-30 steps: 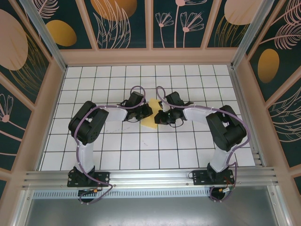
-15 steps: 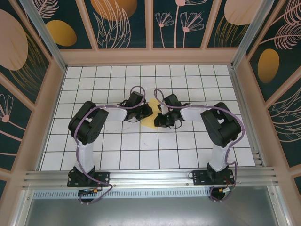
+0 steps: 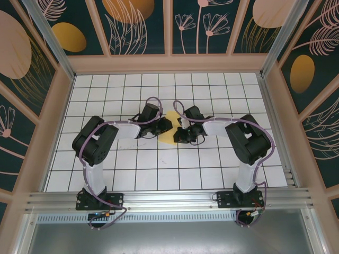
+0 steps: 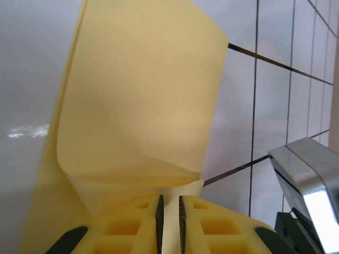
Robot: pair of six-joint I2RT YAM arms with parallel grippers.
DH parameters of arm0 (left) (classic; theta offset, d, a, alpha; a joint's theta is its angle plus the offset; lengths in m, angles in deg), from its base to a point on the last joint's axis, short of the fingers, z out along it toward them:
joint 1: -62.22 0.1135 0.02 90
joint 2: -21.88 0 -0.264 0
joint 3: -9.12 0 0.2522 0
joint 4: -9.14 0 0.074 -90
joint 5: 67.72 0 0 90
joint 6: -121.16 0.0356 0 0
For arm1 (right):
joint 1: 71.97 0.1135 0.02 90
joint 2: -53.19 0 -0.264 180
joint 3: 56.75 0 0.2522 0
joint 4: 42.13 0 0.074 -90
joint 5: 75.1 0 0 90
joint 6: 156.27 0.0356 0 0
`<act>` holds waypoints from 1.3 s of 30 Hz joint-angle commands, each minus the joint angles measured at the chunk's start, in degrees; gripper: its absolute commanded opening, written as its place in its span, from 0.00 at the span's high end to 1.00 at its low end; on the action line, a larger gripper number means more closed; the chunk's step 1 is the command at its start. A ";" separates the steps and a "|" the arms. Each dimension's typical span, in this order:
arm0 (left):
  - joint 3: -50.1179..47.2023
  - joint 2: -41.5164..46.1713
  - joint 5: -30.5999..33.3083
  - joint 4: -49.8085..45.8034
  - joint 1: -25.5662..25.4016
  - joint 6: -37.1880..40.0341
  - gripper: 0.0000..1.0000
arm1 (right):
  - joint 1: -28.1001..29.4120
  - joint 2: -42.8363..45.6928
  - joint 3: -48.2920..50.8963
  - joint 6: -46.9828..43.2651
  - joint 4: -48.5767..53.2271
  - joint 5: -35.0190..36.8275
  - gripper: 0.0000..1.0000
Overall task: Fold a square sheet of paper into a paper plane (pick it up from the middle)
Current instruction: Fold the triangle a second time at the center of the table.
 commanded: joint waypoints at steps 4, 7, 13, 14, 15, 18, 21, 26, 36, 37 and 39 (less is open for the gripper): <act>-1.34 -0.37 -0.33 -0.73 0.18 0.10 0.84 | 0.42 -3.21 -0.61 0.62 3.74 4.05 0.94; -1.05 -1.39 2.10 -3.55 0.23 0.89 0.85 | 0.75 -3.56 -0.98 0.62 4.74 5.01 0.94; 2.82 -3.06 8.39 -9.44 0.21 2.31 0.88 | 1.38 -4.47 -1.69 0.00 7.70 8.49 0.94; 3.14 -3.28 9.35 -10.19 0.28 2.58 0.88 | 1.44 -4.56 -1.63 -0.09 8.07 9.11 0.94; 3.48 -3.51 10.16 -10.77 0.39 2.90 0.89 | 1.57 -4.64 -1.63 -0.17 8.35 9.52 0.94; 4.00 -3.63 11.66 -11.51 1.10 3.67 0.89 | 1.56 -4.85 -1.35 -0.34 9.03 10.61 0.94; 4.54 -3.55 12.11 -11.60 2.17 4.54 0.89 | 1.61 -4.91 -1.15 -0.51 9.11 10.76 0.94; 6.48 -4.08 13.03 -12.35 3.08 6.40 0.88 | 1.61 -5.16 -1.13 -0.61 9.40 11.10 0.94; 12.03 -4.84 15.20 -14.98 4.89 9.87 0.86 | 1.66 -4.91 -1.17 -0.61 9.21 11.14 0.94; 12.58 -4.61 15.40 -15.31 4.99 10.27 0.86 | 1.66 -4.94 -1.21 -0.66 9.22 11.13 0.94; 13.35 -3.89 16.13 -16.10 5.34 10.98 0.85 | 1.63 -4.90 -1.19 -0.66 9.20 11.16 0.94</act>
